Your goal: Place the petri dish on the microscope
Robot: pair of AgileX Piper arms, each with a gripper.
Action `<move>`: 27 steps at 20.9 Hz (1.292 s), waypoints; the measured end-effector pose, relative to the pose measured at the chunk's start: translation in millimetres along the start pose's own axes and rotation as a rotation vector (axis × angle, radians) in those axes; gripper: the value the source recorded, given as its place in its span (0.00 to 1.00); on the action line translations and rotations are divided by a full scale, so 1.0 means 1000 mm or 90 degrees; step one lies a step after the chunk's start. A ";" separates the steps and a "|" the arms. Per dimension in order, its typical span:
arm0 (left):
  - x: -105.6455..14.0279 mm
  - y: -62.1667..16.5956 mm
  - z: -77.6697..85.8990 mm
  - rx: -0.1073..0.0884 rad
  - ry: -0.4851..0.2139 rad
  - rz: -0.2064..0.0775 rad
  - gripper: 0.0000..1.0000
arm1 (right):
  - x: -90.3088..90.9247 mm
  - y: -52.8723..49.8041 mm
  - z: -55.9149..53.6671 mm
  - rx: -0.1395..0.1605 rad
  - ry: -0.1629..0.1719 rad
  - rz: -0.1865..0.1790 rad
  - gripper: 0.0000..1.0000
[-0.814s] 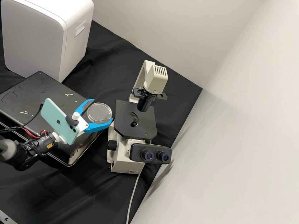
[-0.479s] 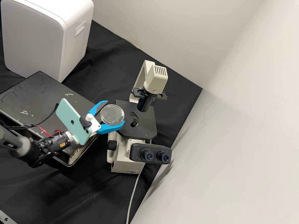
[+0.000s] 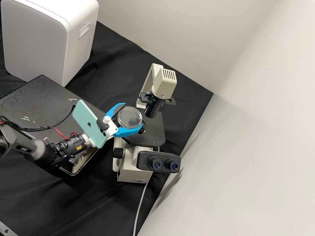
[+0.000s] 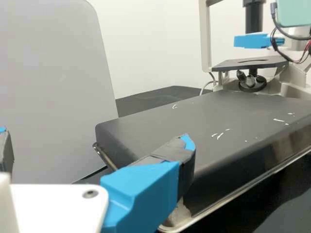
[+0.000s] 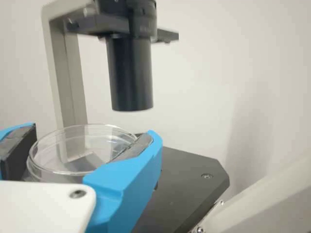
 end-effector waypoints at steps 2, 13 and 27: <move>0.000 0.0000 0.000 0.000 0.000 0.000 1.00 | 0.005 -0.004 0.002 0.001 -0.009 -0.010 0.00; 0.001 -0.0012 0.000 -0.014 0.001 -0.002 1.00 | 0.031 -0.029 0.013 -0.027 -0.038 -0.056 0.00; 0.003 -0.0018 -0.001 -0.025 0.003 -0.002 1.00 | 0.045 -0.029 0.024 -0.041 -0.050 -0.047 0.00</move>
